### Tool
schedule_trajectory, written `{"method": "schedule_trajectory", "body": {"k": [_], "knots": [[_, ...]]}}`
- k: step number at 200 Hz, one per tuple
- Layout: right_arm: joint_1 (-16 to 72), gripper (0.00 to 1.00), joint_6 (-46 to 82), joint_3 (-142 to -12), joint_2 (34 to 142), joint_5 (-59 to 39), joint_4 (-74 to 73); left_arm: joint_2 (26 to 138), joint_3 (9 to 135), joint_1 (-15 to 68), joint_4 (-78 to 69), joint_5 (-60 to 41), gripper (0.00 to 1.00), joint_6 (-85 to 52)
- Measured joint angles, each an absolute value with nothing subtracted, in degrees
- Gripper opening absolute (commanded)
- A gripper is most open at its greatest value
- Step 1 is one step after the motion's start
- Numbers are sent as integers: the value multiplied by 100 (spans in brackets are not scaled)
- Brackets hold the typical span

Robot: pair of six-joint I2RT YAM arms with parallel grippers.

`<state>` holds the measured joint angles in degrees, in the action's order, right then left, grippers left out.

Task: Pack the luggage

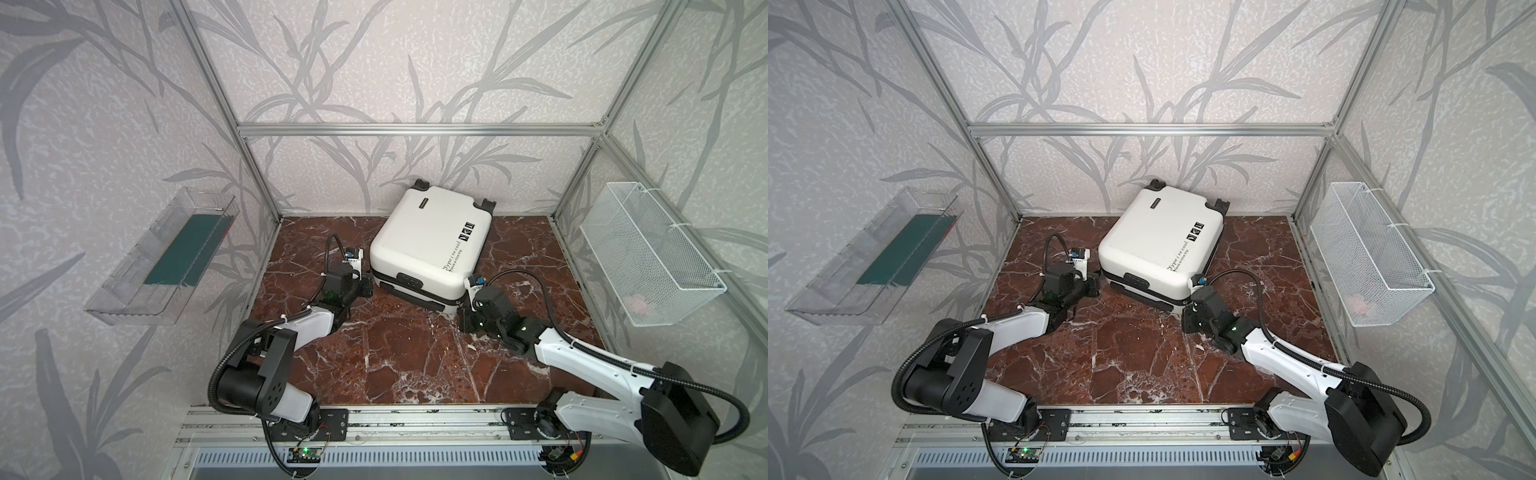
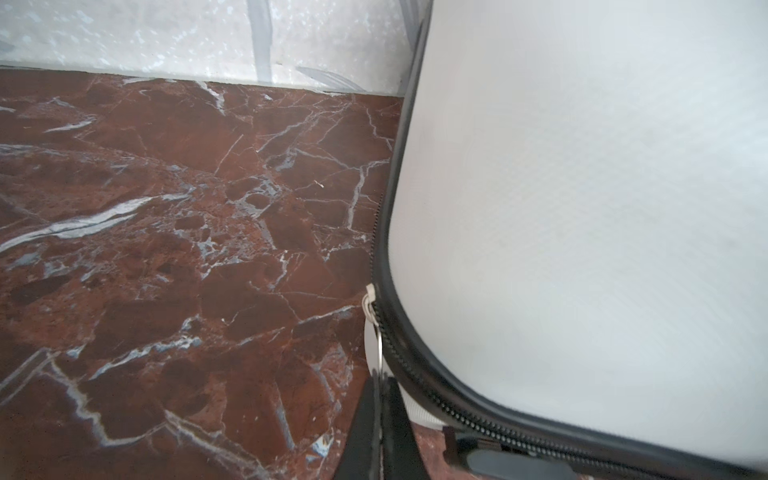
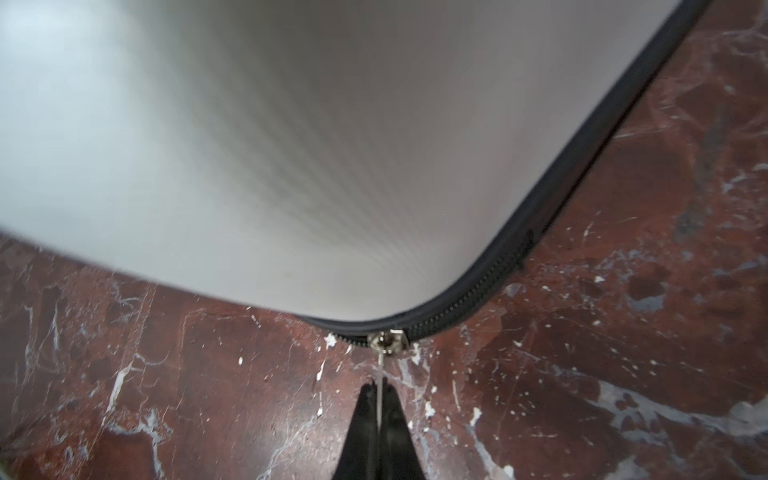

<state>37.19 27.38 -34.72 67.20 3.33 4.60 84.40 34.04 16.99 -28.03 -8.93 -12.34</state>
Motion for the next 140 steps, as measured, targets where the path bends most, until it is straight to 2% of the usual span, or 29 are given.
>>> {"method": "schedule_trajectory", "body": {"k": [58, 140], "knots": [[3249, 0, 2571, -3461, 6923, 237, 340, 8086, 3098, 2189, -2705, -646, 0, -1387], [3791, 0, 2740, -3712, 7487, 871, -54, 8097, 2963, 2427, -2919, 287, 0, -1610]]}}
